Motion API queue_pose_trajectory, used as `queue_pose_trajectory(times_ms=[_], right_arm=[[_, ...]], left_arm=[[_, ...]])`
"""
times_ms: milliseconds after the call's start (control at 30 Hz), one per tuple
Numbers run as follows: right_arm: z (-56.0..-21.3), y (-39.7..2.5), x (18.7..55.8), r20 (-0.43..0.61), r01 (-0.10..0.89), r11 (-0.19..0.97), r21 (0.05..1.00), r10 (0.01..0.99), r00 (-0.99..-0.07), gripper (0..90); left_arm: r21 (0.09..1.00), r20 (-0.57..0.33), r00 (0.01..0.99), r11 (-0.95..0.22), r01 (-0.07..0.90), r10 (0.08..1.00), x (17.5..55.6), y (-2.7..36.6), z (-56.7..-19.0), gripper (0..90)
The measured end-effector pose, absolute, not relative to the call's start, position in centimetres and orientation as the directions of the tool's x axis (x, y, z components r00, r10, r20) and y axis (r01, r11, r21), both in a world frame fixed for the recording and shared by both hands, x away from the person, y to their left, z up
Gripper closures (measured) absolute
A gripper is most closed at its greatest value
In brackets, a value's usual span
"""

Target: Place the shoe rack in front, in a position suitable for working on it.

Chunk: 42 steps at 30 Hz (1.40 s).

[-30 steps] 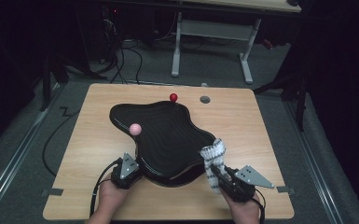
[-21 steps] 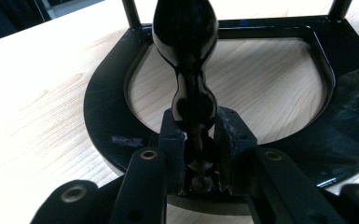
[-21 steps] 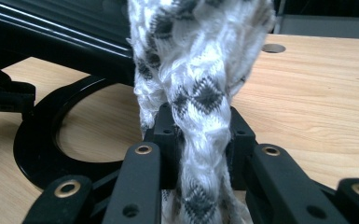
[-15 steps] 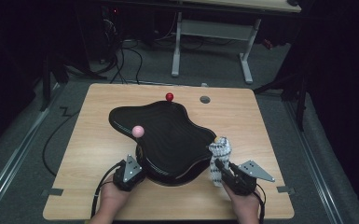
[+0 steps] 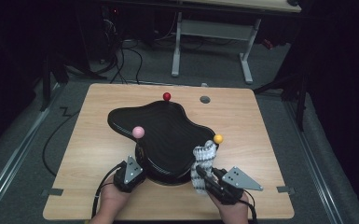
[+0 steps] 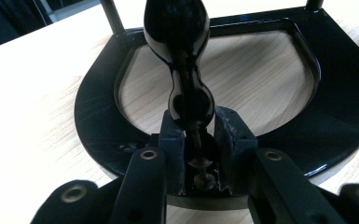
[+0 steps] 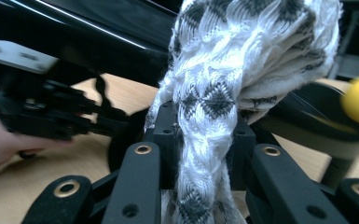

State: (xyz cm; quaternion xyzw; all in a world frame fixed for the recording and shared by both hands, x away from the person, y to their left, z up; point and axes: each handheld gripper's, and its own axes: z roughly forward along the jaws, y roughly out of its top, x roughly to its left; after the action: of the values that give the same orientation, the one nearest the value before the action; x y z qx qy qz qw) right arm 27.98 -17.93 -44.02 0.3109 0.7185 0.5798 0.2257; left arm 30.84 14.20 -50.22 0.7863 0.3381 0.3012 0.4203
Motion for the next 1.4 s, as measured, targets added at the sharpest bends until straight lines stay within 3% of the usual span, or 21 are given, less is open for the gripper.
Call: queue_pose_trajectory(times_ms=[767, 1100, 1400], right_arm=[[-43.9, -19.7, 30.2, -0.015, 0.215, 0.21, 0.954, 0.749, -0.663, 72.3], [-45.7, -22.6, 32.8, 0.044, 0.304, 0.151, 0.941, 0.834, -0.55, 72.5], [-45.5, -21.4, 32.3, 0.046, 0.283, 0.156, 0.946, 0.801, -0.597, 73.1]], left_arm=[[0.875, 0.151, 0.603, -0.389, 0.288, 0.783, 30.9, 14.3, -50.3, 73.6], [0.874, 0.163, 0.601, -0.398, 0.281, 0.782, 30.9, 14.3, -50.3, 73.9], [0.873, 0.165, 0.604, -0.401, 0.279, 0.78, 30.9, 14.2, -50.3, 73.9]])
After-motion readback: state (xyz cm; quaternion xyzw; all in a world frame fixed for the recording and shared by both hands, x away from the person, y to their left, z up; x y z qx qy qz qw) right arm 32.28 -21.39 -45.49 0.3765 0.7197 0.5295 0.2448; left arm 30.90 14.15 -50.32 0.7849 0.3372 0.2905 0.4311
